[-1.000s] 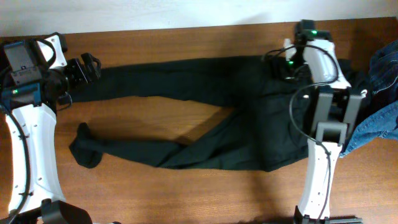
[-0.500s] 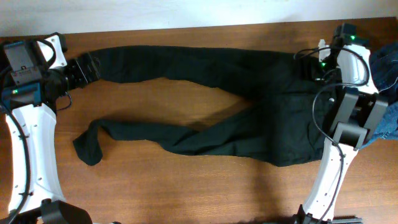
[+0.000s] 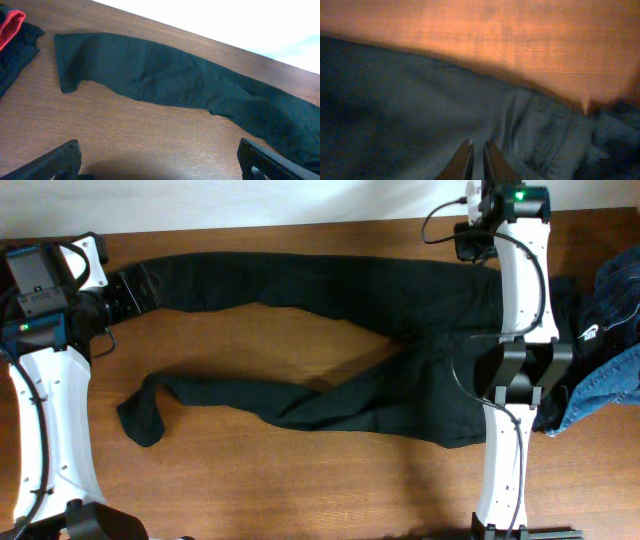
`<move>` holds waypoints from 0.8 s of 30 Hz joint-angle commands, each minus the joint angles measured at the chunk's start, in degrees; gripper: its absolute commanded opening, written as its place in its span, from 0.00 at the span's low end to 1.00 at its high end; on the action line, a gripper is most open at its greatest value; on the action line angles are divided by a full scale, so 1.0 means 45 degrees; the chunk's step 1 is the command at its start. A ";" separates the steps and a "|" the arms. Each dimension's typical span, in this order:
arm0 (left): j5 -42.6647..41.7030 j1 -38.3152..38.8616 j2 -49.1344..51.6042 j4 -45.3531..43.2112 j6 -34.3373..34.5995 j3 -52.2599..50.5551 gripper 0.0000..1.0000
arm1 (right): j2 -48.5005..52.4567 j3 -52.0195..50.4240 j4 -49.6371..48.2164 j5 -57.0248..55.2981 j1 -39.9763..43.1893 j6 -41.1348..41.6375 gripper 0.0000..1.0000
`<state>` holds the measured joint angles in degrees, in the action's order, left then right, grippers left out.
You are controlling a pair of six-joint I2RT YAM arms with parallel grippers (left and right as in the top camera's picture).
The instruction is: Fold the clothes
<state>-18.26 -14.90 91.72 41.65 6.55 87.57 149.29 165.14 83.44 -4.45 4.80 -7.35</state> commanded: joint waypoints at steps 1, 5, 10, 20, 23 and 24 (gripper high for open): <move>-0.0189 -0.0024 0.0068 0.0010 0.0107 -0.0024 1.00 | -0.0364 0.1326 0.1219 0.0471 0.0287 0.0860 0.07; -0.0189 -0.0024 0.0068 0.0010 0.0107 -0.0024 0.99 | -0.1064 0.2433 0.2832 0.1797 0.0549 0.0855 0.08; -0.0189 -0.0024 0.0068 0.0010 0.0107 -0.0024 0.99 | -0.2195 0.2482 0.3089 0.2633 0.0957 0.1185 0.09; -0.0374 -0.0024 0.0068 -0.0131 0.0112 -0.0024 1.00 | -0.6460 -0.0185 0.3094 0.2807 0.1035 0.1413 0.23; -0.0374 -0.0024 0.0068 -0.0136 0.0112 -0.0024 0.99 | -0.9010 -0.3351 0.3089 0.2385 0.1035 0.1409 0.25; -0.0374 -0.0024 0.0068 -0.0136 0.0112 -0.0024 0.99 | -1.0239 -0.5022 0.3089 0.2161 0.1035 0.1413 0.24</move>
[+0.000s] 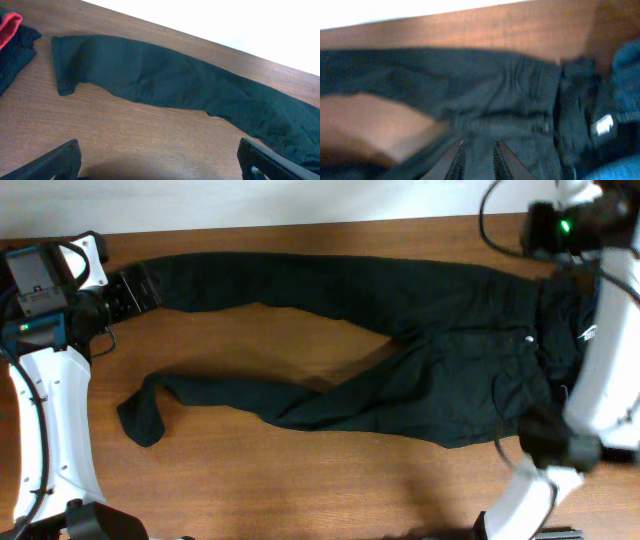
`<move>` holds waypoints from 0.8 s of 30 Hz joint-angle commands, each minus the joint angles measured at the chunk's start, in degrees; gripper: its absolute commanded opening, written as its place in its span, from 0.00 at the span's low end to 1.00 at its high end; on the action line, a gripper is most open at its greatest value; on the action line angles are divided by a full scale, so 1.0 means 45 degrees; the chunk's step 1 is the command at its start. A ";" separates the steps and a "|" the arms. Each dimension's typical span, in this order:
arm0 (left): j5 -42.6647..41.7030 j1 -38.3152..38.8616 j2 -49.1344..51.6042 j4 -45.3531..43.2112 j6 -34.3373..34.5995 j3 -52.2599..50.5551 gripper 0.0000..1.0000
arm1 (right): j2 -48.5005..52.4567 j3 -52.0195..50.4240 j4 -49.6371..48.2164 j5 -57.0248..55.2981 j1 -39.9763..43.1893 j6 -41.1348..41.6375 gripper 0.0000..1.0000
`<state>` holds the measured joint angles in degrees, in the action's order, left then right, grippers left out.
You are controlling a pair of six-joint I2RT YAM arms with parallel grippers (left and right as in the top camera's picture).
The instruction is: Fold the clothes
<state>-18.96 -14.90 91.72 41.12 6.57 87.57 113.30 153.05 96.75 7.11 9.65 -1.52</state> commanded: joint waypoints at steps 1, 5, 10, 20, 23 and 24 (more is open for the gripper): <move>-0.0223 -0.0024 0.0068 -0.0015 0.0107 -0.0024 0.99 | -0.2997 -0.3376 0.0131 -0.0554 -0.0044 0.0117 0.25; -0.0364 0.0010 0.0073 0.1073 -0.0073 -0.0034 0.99 | -0.6183 -0.7917 -0.0189 -0.0568 -0.0044 0.0121 0.26; 0.0379 0.0539 0.0126 0.3881 -0.1239 -0.0282 0.99 | -0.8976 -1.2784 -0.2477 0.0398 -0.0058 0.0121 0.30; 0.2521 0.1831 -0.0355 0.7805 -0.1462 -0.0690 0.99 | -0.9559 -1.8336 -0.5115 0.2195 -0.0058 0.0117 0.35; 0.3109 0.2195 -0.0763 0.8354 -0.1457 -0.0690 0.99 | -0.9058 -1.9020 -0.5756 0.2191 -0.0058 0.0117 0.35; 0.3395 0.2322 -0.0845 0.8461 -0.1360 -0.0695 0.99 | -0.8864 -1.9103 -0.5853 0.2186 -0.0058 0.0117 0.35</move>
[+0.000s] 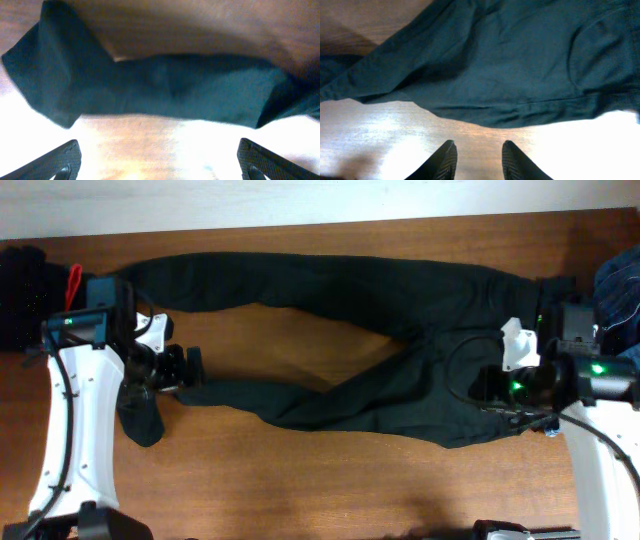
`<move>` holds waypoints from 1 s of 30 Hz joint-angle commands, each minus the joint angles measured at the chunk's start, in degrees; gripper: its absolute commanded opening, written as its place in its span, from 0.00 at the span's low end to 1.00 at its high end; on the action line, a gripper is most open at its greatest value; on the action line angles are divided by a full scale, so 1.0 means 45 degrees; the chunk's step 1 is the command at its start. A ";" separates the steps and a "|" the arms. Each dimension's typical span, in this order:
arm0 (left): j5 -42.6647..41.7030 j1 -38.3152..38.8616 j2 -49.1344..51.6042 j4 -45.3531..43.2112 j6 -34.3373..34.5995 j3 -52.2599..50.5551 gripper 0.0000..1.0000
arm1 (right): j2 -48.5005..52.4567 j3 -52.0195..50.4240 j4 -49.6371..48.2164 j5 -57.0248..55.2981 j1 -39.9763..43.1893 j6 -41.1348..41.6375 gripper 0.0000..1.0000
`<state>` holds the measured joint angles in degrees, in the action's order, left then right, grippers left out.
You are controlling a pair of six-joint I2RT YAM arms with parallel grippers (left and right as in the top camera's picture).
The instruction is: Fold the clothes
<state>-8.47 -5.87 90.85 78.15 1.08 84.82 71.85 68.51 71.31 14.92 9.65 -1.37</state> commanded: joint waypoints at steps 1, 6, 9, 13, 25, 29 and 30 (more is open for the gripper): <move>0.1190 0.0413 -0.0699 0.0219 -0.0029 -0.0092 1.00 | 0.0559 -0.0340 -0.0238 0.0457 -0.0058 0.0083 0.35; 0.2288 0.0641 -0.0709 -0.0005 0.0641 -0.0520 0.99 | 0.1423 -0.0340 -0.0228 0.0627 -0.0058 0.0083 0.36; 0.3721 0.0641 -0.0782 0.0024 0.1613 -0.1273 0.99 | 0.1632 -0.0340 -0.0189 0.0641 -0.0058 0.0083 0.36; 0.4697 0.0641 -0.1258 -0.0763 0.2778 -0.2540 1.00 | 0.1637 -0.0340 -0.0262 0.0641 -0.0058 0.0083 0.36; 0.5984 0.0631 -0.2025 -0.5761 0.2773 -0.6654 0.99 | 0.1637 -0.0340 -0.0189 0.0646 -0.0058 0.0083 0.40; 0.5984 0.0631 -0.2025 -0.7101 0.1525 -0.7145 0.46 | 0.1637 -0.0340 -0.0189 0.0646 -0.0058 0.0083 0.41; 0.5984 0.0631 -0.2030 -0.7184 0.1151 -0.7106 0.31 | 0.1637 -0.0340 -0.0189 0.0641 -0.0058 0.0083 0.40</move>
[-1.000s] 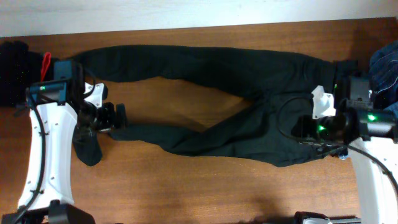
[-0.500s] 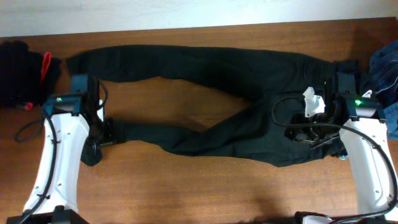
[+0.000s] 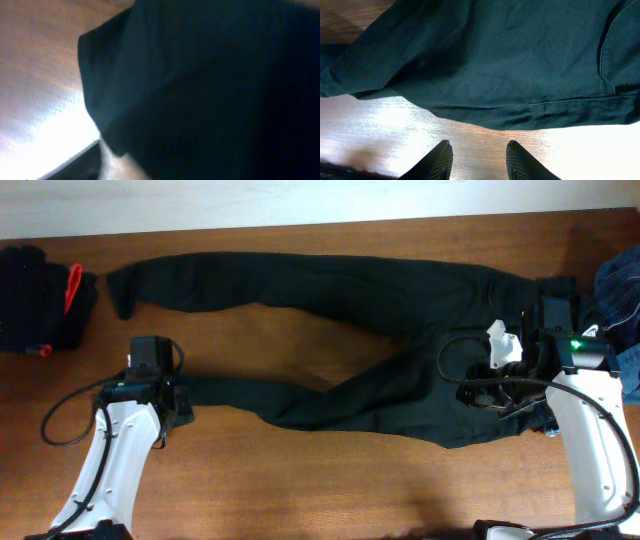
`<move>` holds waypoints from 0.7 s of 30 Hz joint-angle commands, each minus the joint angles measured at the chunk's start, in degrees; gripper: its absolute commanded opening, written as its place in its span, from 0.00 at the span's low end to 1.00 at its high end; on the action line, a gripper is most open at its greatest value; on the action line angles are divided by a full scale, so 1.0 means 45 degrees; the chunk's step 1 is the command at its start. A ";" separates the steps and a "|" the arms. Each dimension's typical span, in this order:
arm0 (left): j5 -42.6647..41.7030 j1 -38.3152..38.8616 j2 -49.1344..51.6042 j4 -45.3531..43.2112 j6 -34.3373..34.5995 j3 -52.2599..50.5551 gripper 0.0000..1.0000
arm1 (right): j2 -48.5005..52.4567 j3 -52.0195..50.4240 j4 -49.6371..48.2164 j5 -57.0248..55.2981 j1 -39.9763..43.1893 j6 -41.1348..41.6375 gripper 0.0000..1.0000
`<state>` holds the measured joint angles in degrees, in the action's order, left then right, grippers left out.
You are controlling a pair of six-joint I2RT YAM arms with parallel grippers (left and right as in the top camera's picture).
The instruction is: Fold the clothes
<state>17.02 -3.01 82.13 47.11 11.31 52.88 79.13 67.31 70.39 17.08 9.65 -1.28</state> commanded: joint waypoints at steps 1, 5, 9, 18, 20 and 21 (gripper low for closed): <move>0.0321 -0.0010 -0.0097 -0.0282 -0.1525 0.0083 0.22 | 0.0019 -0.0073 0.0015 0.0160 -0.0058 0.0063 0.40; 0.0321 -0.0005 -0.0117 0.0170 -0.2443 0.0631 0.03 | 0.0019 -0.0073 0.0005 0.0160 -0.0058 0.0063 0.40; 0.0321 -0.0005 -0.0131 0.1302 -0.2443 0.1511 0.02 | 0.0024 -0.0073 0.0005 0.0160 -0.0058 0.0063 0.41; 0.0321 -0.0005 -0.0189 0.3405 -0.3002 0.3818 0.03 | 0.0019 -0.0073 0.0010 0.0160 -0.0058 0.0063 0.41; 0.0321 -0.0010 -0.0185 0.3109 -0.3264 0.3978 0.04 | 0.0019 -0.0073 0.0010 0.0160 -0.0058 0.0063 0.41; 0.0316 -0.0010 -0.0185 0.2827 -0.3439 0.3973 0.05 | 0.0019 -0.0073 0.0015 0.0160 -0.0058 0.0063 0.41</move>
<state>17.89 -3.01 82.08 61.08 -0.99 69.28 79.13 67.29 70.39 17.08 9.65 -1.28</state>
